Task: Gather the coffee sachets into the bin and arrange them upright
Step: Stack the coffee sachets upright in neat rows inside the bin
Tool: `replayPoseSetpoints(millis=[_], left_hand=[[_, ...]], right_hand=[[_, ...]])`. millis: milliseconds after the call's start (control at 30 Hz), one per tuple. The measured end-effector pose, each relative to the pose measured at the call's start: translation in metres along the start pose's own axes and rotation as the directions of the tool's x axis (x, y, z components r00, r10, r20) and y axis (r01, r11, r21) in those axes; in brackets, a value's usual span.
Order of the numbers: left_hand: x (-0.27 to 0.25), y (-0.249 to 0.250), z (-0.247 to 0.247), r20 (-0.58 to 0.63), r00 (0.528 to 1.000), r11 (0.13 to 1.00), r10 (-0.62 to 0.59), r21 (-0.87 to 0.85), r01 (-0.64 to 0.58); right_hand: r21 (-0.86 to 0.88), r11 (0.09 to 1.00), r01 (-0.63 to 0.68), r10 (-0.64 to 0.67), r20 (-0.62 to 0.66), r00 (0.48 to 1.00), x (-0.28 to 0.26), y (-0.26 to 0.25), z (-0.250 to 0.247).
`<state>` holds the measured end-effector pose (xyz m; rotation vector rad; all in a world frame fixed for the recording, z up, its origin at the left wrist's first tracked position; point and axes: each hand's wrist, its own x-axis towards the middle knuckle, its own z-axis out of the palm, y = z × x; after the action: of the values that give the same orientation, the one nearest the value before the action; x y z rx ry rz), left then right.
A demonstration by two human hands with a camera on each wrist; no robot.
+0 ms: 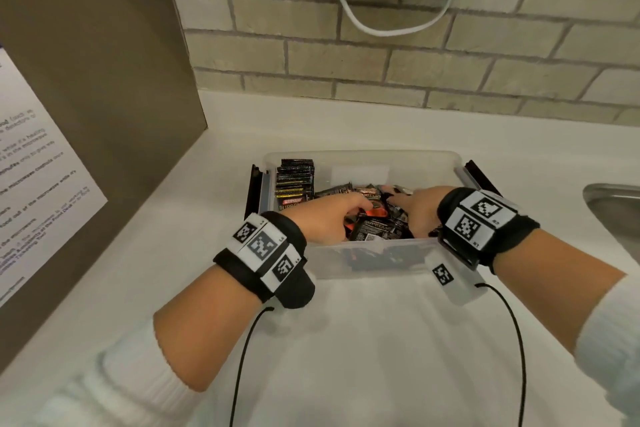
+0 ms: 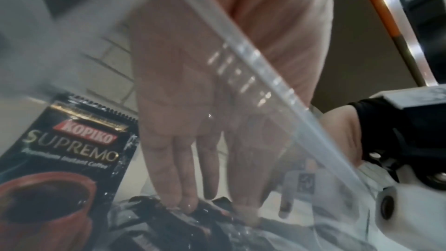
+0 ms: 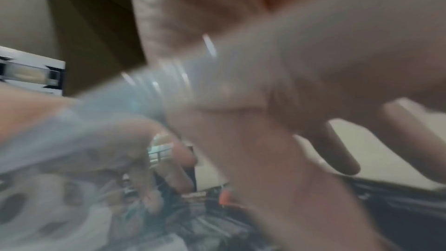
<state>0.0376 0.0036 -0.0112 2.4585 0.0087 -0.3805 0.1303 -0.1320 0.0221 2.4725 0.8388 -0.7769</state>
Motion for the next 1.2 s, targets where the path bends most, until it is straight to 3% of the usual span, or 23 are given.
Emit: replayPoseSetpoints(millis=[67,100,200,367,533,633,833,933,1000,1100,1133,1200], left_hand=[[0.006,0.007,-0.002,0.036,0.997,0.996,0.068,0.049,-0.07],[0.009,0.009,-0.002,0.053,0.996,0.991,0.076,0.102,-0.081],[0.019,0.01,0.0,0.107,0.994,0.968,0.031,0.246,-0.057],[0.024,0.01,0.001,0.155,0.987,0.951,-0.042,0.31,-0.008],[0.023,0.009,0.003,0.111,0.993,0.952,-0.041,0.305,0.005],[0.022,0.009,0.004,0.077,0.997,0.962,-0.022,0.274,0.0],[0.02,0.008,0.004,-0.018,1.0,0.988,0.009,0.154,-0.006],[0.02,0.008,0.002,-0.086,0.996,0.996,0.015,0.089,-0.007],[0.018,0.008,-0.001,-0.14,0.99,1.0,-0.008,-0.031,0.004],[0.012,0.01,-0.008,-0.226,0.974,0.962,-0.019,-0.269,-0.044],[0.01,0.011,-0.01,-0.256,0.967,0.942,-0.015,-0.327,-0.072],[0.005,0.014,-0.013,-0.318,0.948,0.891,-0.007,-0.433,-0.139]], right_hand=[[0.023,0.999,-0.041,0.039,0.083,0.996,0.01,0.004,0.008],[0.019,0.998,-0.06,0.059,0.059,0.997,0.016,0.005,0.011],[0.123,0.984,-0.125,0.139,-0.107,0.985,0.029,0.009,0.022],[0.192,0.979,-0.063,0.127,-0.342,0.931,0.027,0.014,0.017],[0.277,0.955,-0.106,0.249,-0.557,0.792,0.022,0.031,0.012],[0.399,0.914,-0.074,0.328,-0.619,0.714,0.017,0.041,0.012],[0.602,0.774,0.194,0.433,-0.728,0.531,0.006,0.057,0.004],[0.667,0.673,0.319,0.476,-0.721,0.504,0.002,0.063,-0.002],[0.733,0.536,0.418,0.516,-0.677,0.525,0.0,0.062,-0.007],[0.829,0.062,0.556,0.49,-0.511,0.706,-0.007,0.049,-0.008],[0.836,-0.057,0.546,0.437,-0.471,0.766,-0.009,0.041,-0.006],[0.832,-0.199,0.518,0.305,-0.449,0.84,-0.009,0.025,0.0]])
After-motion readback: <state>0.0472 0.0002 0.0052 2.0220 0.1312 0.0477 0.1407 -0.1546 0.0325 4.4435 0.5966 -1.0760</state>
